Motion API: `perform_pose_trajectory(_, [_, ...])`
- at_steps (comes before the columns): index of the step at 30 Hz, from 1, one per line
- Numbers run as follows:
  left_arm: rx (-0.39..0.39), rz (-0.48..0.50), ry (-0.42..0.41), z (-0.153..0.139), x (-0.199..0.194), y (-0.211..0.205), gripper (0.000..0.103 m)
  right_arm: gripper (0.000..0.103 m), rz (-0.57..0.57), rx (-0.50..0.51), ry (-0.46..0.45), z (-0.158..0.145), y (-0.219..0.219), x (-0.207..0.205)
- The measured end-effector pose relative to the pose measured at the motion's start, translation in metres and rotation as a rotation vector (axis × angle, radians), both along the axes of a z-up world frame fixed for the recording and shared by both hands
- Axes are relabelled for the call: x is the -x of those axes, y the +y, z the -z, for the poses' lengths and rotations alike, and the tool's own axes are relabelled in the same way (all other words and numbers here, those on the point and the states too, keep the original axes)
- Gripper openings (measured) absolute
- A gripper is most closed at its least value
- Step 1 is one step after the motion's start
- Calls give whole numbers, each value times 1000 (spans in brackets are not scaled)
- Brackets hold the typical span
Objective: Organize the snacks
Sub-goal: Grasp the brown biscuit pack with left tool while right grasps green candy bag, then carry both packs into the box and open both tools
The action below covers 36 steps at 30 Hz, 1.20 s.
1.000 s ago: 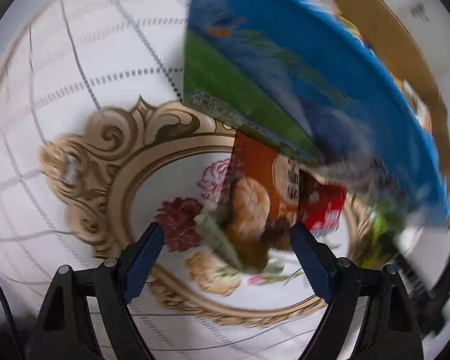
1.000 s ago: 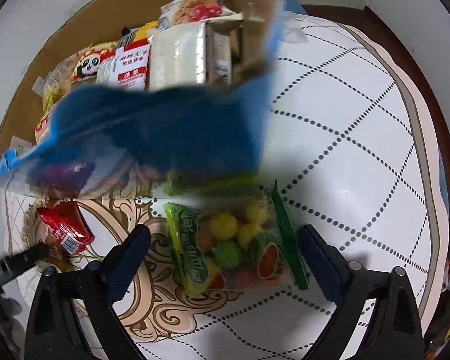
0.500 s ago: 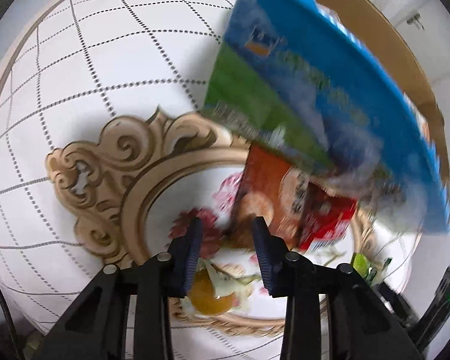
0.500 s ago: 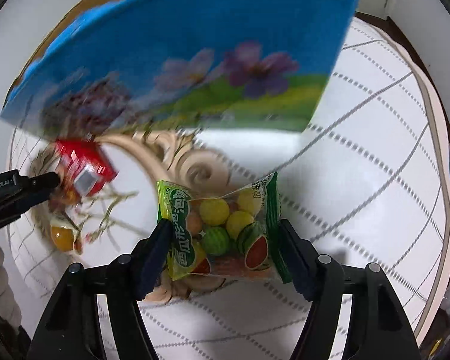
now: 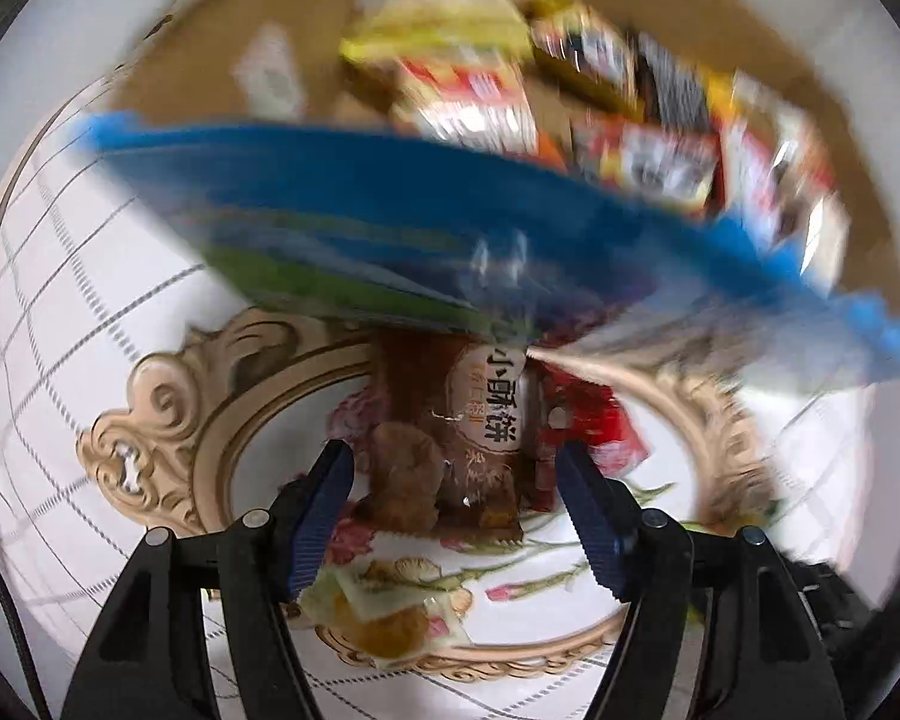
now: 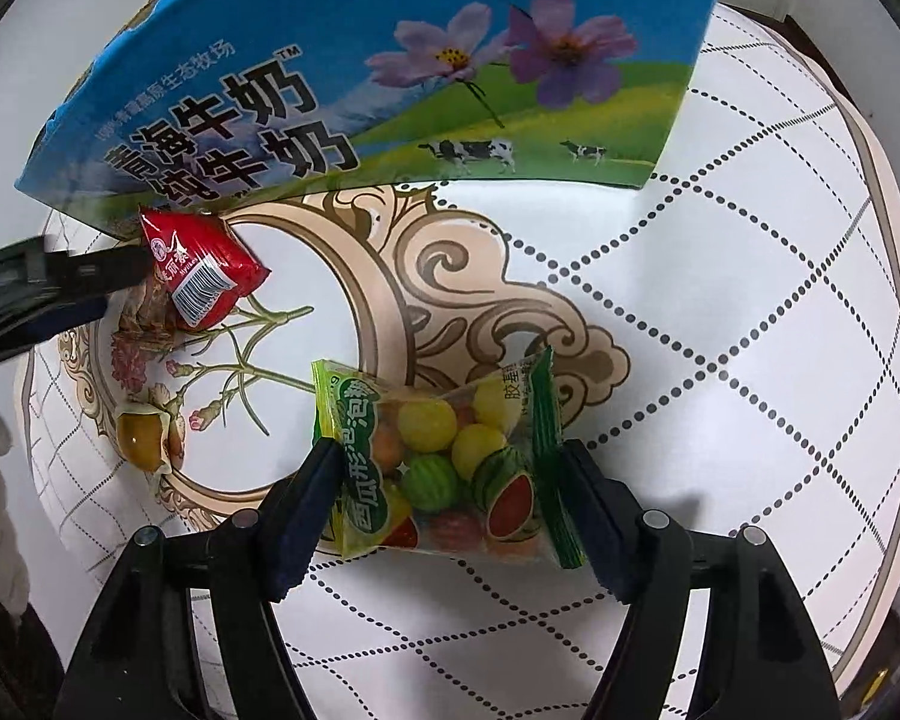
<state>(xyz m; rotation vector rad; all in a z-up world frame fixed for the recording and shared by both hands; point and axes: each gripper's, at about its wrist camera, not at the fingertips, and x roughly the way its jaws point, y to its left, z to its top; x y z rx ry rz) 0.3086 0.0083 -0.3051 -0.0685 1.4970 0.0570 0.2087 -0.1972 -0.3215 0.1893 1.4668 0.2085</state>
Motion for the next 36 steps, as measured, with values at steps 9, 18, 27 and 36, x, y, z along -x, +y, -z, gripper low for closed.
perform_pose_trajectory(9, [-40,35,-34,11,33,2,54,74,-13,11,5,-5,0,8])
perform_pose_trajectory(18, [51,109,117,20,138,-3,54,81,-149,2,148,3,-4,53])
perform_pose_trajectory(27, [55,72,159,53,131,3,59,92,-59,-42,116,-8,-14,52])
perform_pose_trajectory(36, [-23,98,81,30,108,-23,54,77,-109,119,47,7,35,47])
